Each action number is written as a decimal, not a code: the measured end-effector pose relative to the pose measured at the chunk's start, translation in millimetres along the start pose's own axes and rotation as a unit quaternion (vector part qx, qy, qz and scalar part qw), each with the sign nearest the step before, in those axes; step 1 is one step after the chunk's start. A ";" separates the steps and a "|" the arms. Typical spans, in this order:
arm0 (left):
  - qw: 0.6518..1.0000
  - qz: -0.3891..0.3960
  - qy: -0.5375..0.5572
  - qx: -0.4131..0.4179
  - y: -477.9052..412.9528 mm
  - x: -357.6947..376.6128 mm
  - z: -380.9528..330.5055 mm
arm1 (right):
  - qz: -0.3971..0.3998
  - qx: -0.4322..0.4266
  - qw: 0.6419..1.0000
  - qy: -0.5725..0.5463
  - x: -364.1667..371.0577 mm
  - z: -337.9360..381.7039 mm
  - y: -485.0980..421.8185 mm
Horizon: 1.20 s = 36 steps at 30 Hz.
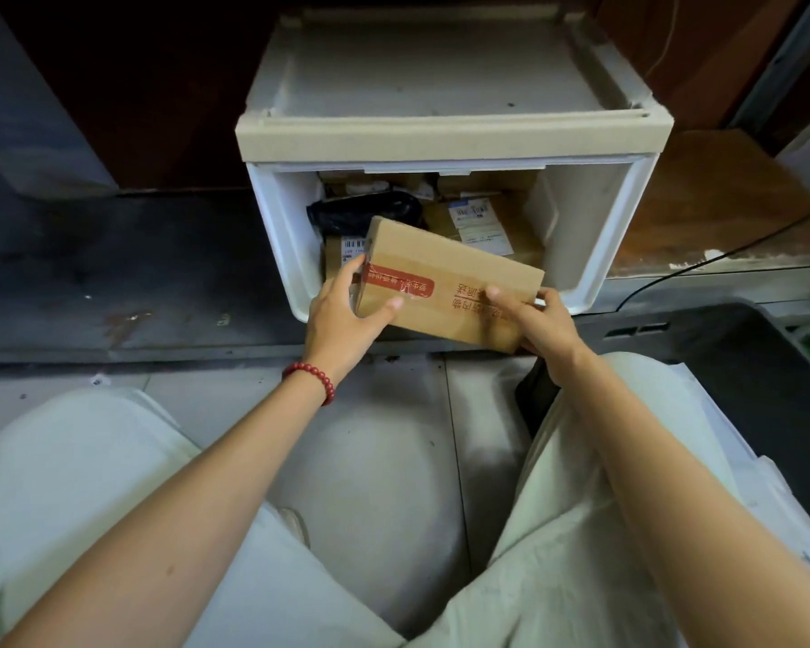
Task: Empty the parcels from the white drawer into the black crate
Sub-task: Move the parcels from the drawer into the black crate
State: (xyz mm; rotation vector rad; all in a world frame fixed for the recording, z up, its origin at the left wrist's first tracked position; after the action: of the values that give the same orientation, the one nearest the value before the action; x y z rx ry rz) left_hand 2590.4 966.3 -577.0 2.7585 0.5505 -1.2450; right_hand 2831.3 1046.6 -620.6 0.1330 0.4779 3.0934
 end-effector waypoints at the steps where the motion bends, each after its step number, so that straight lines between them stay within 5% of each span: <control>1: 1.000 0.001 0.010 -0.001 0.4 0.0 -1.5 | -0.007 0.005 1.000 -0.008 0.6 1.9 1.8; 10: 0.994 -0.028 0.068 -0.081 -0.9 -8.8 -13.6 | 0.018 0.030 0.999 0.026 -3.1 -2.3 2.9; 16: 0.992 -0.017 0.028 -0.124 -5.3 -4.2 -5.2 | 0.013 -0.092 0.994 0.055 -6.7 13.0 8.7; 36: 0.991 0.006 -0.022 -0.131 -3.6 14.7 6.5 | 0.083 -0.138 0.987 -0.029 2.8 28.5 11.8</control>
State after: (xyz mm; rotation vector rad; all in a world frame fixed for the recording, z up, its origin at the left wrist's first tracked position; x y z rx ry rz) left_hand 2593.5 972.7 -591.9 2.5087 0.6404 -1.1367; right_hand 2830.9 1044.0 -589.8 0.2725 0.0352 3.2646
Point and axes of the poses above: each hand's wrist, its own y-axis away from the middle knuckle, its own x-axis out of the palm, z = x × y, the point moved 5 cm from there along -y, towards the middle knuckle, and after that the axes turned 15 degrees about -y, right-handed, at the moved point
